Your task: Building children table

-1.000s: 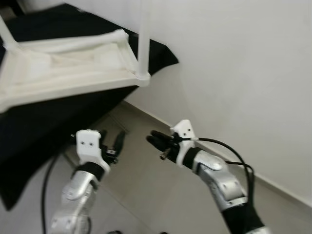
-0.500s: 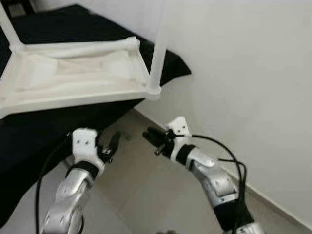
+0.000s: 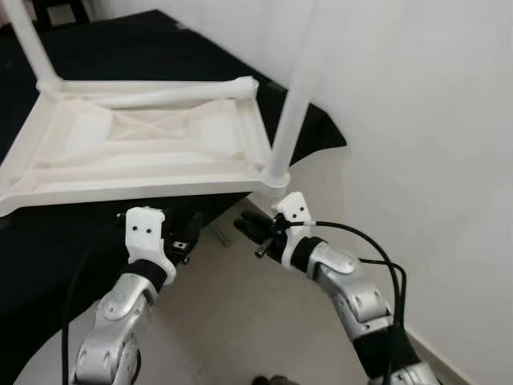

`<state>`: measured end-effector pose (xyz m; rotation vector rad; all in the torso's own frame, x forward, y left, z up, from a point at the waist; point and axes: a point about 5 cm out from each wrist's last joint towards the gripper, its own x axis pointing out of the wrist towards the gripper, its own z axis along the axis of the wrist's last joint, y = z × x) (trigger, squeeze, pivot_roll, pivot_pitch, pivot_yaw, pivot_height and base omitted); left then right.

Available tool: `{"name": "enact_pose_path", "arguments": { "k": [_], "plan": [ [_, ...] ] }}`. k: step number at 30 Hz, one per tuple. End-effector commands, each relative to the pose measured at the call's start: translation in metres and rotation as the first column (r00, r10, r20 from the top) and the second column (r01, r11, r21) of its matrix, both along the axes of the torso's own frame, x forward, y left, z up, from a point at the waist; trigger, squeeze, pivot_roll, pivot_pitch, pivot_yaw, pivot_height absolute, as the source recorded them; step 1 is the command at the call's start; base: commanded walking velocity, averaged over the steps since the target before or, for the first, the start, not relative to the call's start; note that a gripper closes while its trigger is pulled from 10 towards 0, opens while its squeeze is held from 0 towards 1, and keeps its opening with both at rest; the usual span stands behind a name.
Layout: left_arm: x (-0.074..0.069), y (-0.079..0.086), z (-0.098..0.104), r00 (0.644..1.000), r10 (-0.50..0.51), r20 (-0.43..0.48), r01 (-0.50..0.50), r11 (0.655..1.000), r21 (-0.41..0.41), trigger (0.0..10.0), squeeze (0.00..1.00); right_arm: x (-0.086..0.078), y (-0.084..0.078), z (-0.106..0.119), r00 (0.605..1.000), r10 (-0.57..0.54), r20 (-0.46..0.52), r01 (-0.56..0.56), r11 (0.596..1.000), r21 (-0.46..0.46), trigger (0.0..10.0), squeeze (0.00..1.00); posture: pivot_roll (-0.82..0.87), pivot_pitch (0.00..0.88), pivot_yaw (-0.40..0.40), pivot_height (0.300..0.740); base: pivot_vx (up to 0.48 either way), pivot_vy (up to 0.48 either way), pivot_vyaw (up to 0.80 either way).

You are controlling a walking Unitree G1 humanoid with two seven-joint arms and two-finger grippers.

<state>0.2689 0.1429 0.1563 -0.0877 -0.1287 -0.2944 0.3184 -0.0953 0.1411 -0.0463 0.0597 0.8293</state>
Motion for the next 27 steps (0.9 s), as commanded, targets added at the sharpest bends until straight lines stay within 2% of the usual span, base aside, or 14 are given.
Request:
{"name": "enact_pose_path", "arguments": {
  "k": [1,3,5,6,9,10,11,12,14,16,18,23,26,27],
  "plan": [
    [-0.002,0.002,-0.002,1.0,0.004,-0.003,-0.004,1.0,0.026,10.0,0.0,-0.002,0.003,0.0,0.999,0.035,-0.008,-0.035,0.999,0.026,10.0,0.0,0.01,0.202,-0.117,0.74,0.334,0.0,0.0],
    [-0.003,0.002,-0.001,1.0,0.004,0.004,-0.004,1.0,0.03,10.0,0.0,-0.008,0.004,0.005,0.99,0.136,0.03,-0.137,0.99,0.036,10.0,0.0,0.02,0.199,-0.118,0.74,0.341,0.0,0.0],
    [-0.003,0.002,-0.001,1.0,0.004,0.004,-0.004,1.0,0.03,10.0,0.0,-0.008,0.004,0.005,0.99,0.136,0.03,-0.137,0.99,0.036,10.0,0.0,0.02,0.199,-0.118,0.74,0.341,0.0,0.0],
    [-0.004,0.002,0.001,1.0,0.005,0.009,-0.006,1.0,0.031,10.0,0.0,-0.012,0.006,0.006,0.978,0.2,0.054,-0.201,0.98,0.006,10.0,0.0,0.02,0.197,-0.119,0.74,0.337,0.0,0.78],
    [-0.006,0.002,0.009,0.999,0.019,0.042,-0.02,1.0,0.024,10.0,0.0,-0.028,0.003,0.016,0.904,0.425,0.051,-0.424,0.905,-0.034,10.0,0.0,0.03,0.195,-0.119,0.74,0.106,0.0,0.79],
    [-0.006,0.002,0.009,0.999,0.019,0.042,-0.02,1.0,0.024,10.0,0.0,-0.028,0.003,0.016,0.904,0.425,0.051,-0.424,0.905,-0.034,10.0,0.0,0.03,0.195,-0.119,0.74,0.0,0.0,0.79],
    [-0.007,0.0,0.01,0.999,0.006,0.042,-0.007,1.0,0.028,10.0,0.0,-0.032,-0.002,0.021,0.876,0.48,0.043,-0.478,0.877,-0.05,10.0,0.0,0.03,0.193,-0.119,0.74,0.0,0.0,0.79],
    [-0.007,0.0,0.01,0.999,0.006,0.042,-0.007,1.0,0.028,10.0,0.0,-0.032,-0.002,0.021,0.876,0.48,0.043,-0.478,0.877,-0.05,10.0,0.0,0.03,0.193,-0.119,0.74,0.0,0.0,0.79],
    [-0.011,-0.003,0.009,0.999,-0.014,0.033,0.013,0.999,0.034,10.0,0.0,-0.036,-0.011,0.028,0.838,0.545,0.033,-0.541,0.836,-0.093,10.0,0.0,0.03,0.195,-0.118,0.74,0.0,0.0,0.79],
    [-0.015,-0.004,0.006,0.999,-0.019,0.026,0.018,0.999,0.044,10.0,0.0,-0.034,-0.019,0.035,0.819,0.573,0.039,-0.561,0.813,-0.156,10.0,0.0,0.03,0.199,-0.118,0.74,0.0,0.0,0.79],
    [-0.016,-0.005,0.006,1.0,-0.019,0.025,0.017,0.999,0.048,10.0,0.0,-0.034,-0.019,0.038,0.808,0.588,0.043,-0.573,0.8,-0.178,10.0,0.0,0.03,0.2,-0.119,0.74,0.0,0.0,0.79],
    [-0.015,-0.004,0.006,1.0,0.001,0.026,-0.003,0.998,0.069,10.0,0.0,-0.028,-0.006,0.048,0.787,0.611,0.087,-0.572,0.775,-0.269,10.0,0.0,0.04,0.203,-0.118,0.74,0.0,0.0,0.79],
    [-0.015,-0.004,0.006,1.0,0.008,0.023,-0.01,0.997,0.08,10.0,0.0,-0.021,0.002,0.052,0.802,0.583,0.128,-0.528,0.794,-0.301,10.0,0.0,0.04,0.206,-0.117,0.74,0.0,0.0,0.79],
    [-0.015,-0.004,0.006,1.0,0.005,0.018,-0.007,0.996,0.086,10.0,0.0,-0.013,0.006,0.055,0.831,0.532,0.159,-0.47,0.826,-0.312,10.0,0.0,0.04,0.208,-0.117,0.74,0.0,0.0,0.79]
  ]
}}
